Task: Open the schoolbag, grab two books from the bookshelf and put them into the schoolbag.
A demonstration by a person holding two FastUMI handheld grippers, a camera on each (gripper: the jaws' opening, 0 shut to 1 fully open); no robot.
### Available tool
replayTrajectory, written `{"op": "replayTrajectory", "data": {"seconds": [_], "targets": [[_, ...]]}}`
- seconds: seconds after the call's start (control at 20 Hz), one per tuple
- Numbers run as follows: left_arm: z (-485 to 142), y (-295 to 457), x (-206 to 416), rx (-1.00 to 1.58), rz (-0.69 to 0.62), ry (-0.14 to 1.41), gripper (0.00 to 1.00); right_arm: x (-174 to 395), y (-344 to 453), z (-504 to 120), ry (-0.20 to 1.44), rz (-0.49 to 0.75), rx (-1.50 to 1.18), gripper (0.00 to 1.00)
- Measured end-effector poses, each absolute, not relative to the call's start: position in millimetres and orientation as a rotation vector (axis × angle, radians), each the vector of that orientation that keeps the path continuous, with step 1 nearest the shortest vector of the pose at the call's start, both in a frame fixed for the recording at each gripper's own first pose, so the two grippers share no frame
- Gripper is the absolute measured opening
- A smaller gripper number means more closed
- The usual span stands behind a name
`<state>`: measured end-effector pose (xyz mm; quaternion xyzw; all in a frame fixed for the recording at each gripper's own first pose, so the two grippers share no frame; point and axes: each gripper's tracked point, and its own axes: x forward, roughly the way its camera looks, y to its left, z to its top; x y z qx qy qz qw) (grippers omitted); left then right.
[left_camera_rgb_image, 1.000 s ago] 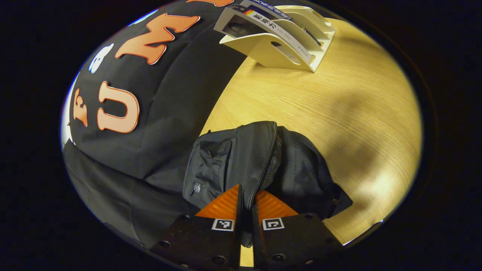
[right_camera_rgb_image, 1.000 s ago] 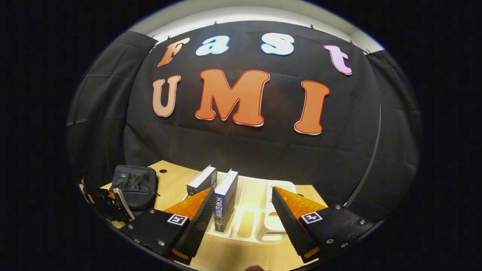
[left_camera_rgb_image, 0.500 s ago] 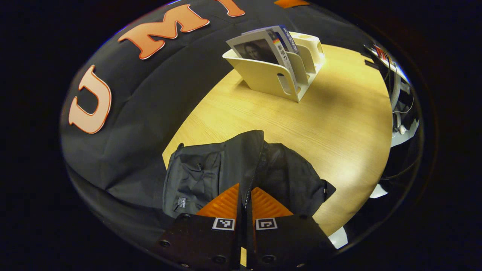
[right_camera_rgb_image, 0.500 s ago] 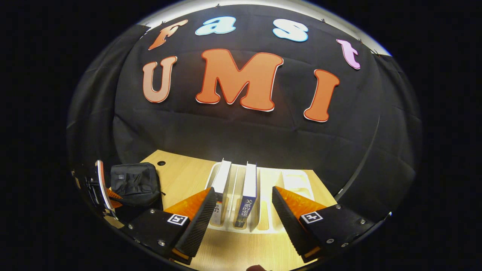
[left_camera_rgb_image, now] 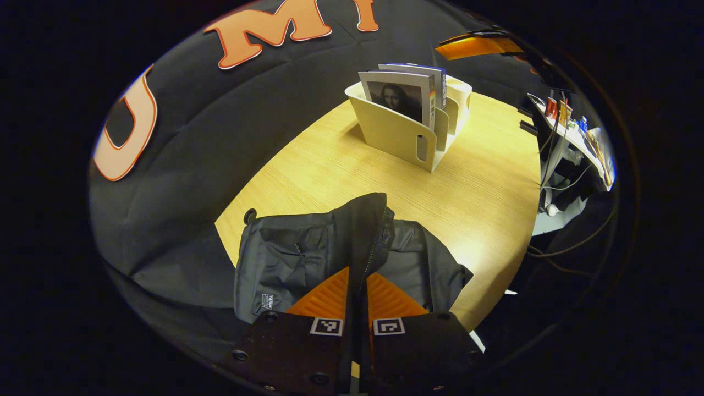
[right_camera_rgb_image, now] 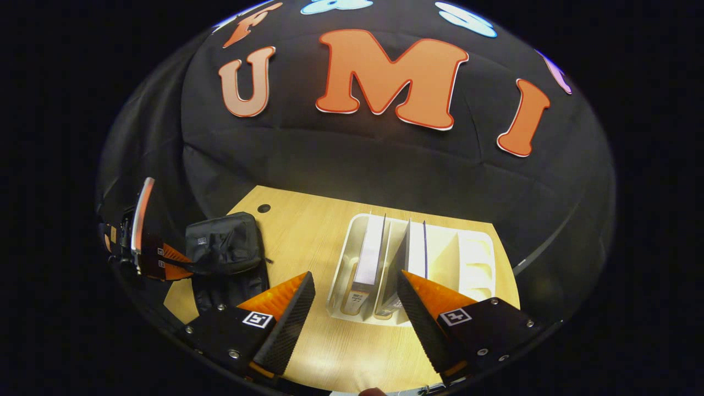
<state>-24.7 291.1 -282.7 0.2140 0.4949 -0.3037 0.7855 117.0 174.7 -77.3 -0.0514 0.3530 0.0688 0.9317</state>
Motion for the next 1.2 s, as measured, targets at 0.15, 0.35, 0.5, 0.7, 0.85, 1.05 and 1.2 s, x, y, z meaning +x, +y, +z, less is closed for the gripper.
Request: {"op": "replayTrajectory", "data": {"seconds": [0.15, 0.35, 0.5, 0.7, 0.85, 1.05, 1.2], "targets": [[-271, 293, -17, 0.464, -0.698, 1.085, 0.06, 142, 174, -76, 0.813, 0.155, -0.056, 0.94], [-272, 295, -9, 0.465, -0.715, 1.113, 0.06, 175, 183, -93, 0.947, 0.162, -0.012, 0.95], [-278, 293, -12, 0.448, -0.725, 1.132, 0.06, 195, 186, -117, 1.044, 0.150, -0.030, 0.94], [-282, 294, -12, 0.436, -0.734, 1.146, 0.06, 209, 188, -146, 1.156, 0.130, -0.030, 0.90], [-282, 292, -12, 0.433, -0.759, 1.144, 0.06, 213, 184, -168, 1.222, 0.080, -0.053, 0.83], [-284, 293, -12, 0.412, -0.796, 1.140, 0.06, 214, 180, -188, 1.287, 0.012, -0.072, 0.69], [-281, 299, -10, 0.393, -0.790, 1.142, 0.06, 210, 181, -195, 1.321, -0.027, -0.059, 0.51]]}}
